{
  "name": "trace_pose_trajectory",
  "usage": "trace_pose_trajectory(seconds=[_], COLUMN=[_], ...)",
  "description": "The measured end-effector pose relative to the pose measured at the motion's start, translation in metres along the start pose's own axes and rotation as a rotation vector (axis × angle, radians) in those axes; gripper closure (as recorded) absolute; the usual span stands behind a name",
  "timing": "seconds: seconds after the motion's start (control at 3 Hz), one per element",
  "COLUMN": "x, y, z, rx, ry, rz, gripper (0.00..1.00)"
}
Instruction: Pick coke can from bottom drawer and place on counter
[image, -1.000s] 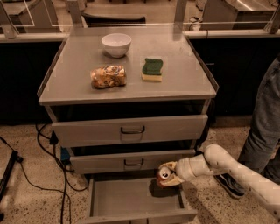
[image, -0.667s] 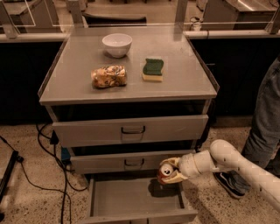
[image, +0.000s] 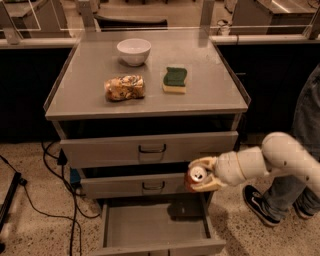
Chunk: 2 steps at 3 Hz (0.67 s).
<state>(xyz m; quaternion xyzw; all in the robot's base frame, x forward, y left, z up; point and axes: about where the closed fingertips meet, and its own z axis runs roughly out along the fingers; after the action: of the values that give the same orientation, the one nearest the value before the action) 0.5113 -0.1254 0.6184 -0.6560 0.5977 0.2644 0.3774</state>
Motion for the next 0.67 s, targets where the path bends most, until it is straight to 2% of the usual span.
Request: trace_pose_trajectory(seconds=[0.33, 0.67], x=[-0.0767, -0.0768], y=[-0.0270, -0.0270], z=[-0.0520, -0.0520], rx=[0.008, 0.008], ry=[0.059, 0.059], rz=[0.021, 0.021], gripper=[1.00, 1.00])
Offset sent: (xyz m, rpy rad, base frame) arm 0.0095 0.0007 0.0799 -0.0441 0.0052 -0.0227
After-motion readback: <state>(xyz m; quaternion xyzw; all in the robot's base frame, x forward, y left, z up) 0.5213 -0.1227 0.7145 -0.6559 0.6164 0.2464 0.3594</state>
